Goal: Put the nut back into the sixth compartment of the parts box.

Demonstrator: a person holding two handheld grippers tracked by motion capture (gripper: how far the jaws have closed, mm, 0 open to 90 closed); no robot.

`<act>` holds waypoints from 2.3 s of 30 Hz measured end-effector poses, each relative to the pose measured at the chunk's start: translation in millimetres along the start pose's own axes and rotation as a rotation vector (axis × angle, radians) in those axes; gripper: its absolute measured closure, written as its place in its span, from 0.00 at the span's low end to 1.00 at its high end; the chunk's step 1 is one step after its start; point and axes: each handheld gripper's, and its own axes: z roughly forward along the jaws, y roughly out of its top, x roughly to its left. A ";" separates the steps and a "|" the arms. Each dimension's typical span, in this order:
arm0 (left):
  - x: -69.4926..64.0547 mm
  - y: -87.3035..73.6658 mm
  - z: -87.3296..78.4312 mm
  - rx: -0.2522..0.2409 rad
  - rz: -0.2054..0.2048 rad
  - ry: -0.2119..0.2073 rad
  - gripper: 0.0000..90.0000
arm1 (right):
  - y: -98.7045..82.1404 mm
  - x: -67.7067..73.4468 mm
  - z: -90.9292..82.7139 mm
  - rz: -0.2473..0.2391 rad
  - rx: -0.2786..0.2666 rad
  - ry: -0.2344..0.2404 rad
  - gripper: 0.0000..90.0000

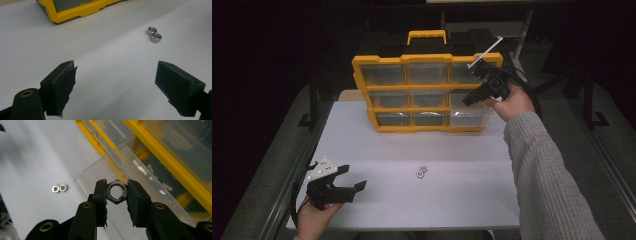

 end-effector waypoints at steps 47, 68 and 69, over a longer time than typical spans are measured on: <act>-2.6 -0.3 3.3 0.008 0.009 -0.002 0.18 | -17.0 65.7 -16.0 -0.134 -0.119 0.100 0.63; -2.3 -0.2 2.5 0.008 0.012 -0.002 0.18 | -45.0 101.2 67.0 -0.195 -0.060 0.201 0.60; -2.3 -0.3 2.5 0.008 0.014 -0.002 0.18 | -46.0 102.2 71.9 -0.198 -0.060 0.204 0.60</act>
